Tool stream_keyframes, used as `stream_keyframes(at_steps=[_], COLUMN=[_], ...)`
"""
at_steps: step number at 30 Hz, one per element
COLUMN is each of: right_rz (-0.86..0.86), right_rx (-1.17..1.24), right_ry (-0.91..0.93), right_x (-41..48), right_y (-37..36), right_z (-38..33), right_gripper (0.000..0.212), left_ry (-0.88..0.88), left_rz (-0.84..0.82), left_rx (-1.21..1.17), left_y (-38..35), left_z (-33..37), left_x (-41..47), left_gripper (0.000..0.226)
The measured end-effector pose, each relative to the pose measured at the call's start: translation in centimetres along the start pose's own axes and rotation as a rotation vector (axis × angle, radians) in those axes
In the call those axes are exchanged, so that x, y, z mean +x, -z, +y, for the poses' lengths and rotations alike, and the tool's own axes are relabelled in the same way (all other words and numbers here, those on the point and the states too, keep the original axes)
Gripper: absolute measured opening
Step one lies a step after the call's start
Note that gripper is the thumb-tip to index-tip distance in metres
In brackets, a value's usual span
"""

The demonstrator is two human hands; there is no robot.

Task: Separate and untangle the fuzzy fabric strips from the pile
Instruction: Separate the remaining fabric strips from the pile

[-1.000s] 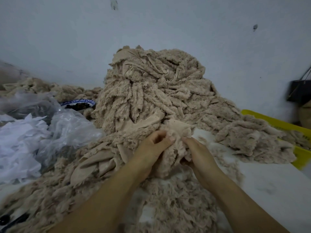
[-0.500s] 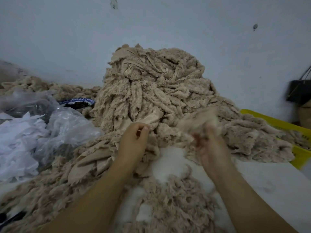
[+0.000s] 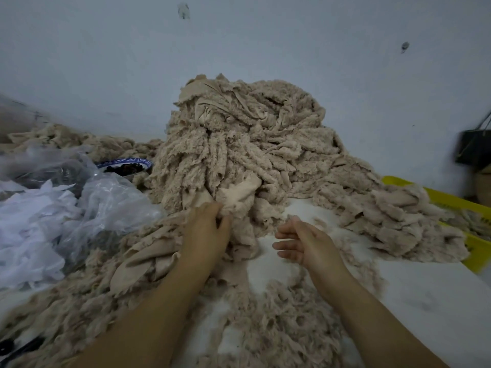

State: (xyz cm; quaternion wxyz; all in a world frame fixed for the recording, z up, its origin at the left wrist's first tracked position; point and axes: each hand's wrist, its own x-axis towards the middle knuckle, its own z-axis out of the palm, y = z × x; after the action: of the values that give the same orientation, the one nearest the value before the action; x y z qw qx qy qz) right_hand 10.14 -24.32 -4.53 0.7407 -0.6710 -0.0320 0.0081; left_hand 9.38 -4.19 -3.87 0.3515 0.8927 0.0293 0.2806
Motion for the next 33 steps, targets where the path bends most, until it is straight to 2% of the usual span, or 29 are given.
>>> stream_keyframes(at_steps=[6, 8, 10, 13, 17, 20, 23, 25, 28, 33], right_rz=[-0.091, -0.085, -0.055, -0.019, -0.018, -0.128, -0.159, -0.151, -0.076, 0.083], right_rx=[0.01, 0.072, 0.114, 0.054, -0.519, -0.763, -0.896, -0.938, -0.878, -0.782], right_ry=[-0.02, -0.08, -0.133, -0.037, 0.171, 0.272, 0.355, 0.34, 0.355, 0.32], right_x=[-0.4, -0.4, -0.3, -0.3, -0.5, -0.7, -0.7, -0.6, -0.5, -0.4], right_y=[-0.8, -0.5, 0.1, 0.3, -0.4, -0.9, -1.0, -1.0, -0.6, 0.5], right_z=[0.1, -0.4, -0.6, -0.3, 0.0, 0.2, 0.3, 0.2, 0.2, -0.2], right_gripper=[0.039, 0.036, 0.029, 0.023, 0.023, 0.027, 0.028, 0.028, 0.038, 0.039], left_ry=[-0.512, -0.581, -0.566, -0.331, 0.075, 0.201, 0.341, 0.457, 0.619, 0.774], left_rz=[-0.292, -0.392, -0.459, -0.486, -0.35, -0.391, -0.376, -0.319, -0.254, -0.094], left_rx=[-0.097, -0.112, -0.142, -0.263, -0.475, -0.509, -0.722, -0.945, -1.25, -1.394], left_y=[-1.6, -2.3, -2.7, -2.7, -2.4, -2.2, -2.2, -2.0, -1.5, -0.8], left_z=[4.6, 5.5, 5.6, 5.1, 4.6, 4.5, 4.1, 4.0, 3.9, 2.6], left_x=[-3.1, -4.0, -4.2, -4.0, -2.9, -2.4, -2.3, -2.0, -1.2, -0.1], left_gripper=[0.019, 0.023, 0.023, 0.029, 0.032, 0.034, 0.02, 0.024, 0.02, 0.017])
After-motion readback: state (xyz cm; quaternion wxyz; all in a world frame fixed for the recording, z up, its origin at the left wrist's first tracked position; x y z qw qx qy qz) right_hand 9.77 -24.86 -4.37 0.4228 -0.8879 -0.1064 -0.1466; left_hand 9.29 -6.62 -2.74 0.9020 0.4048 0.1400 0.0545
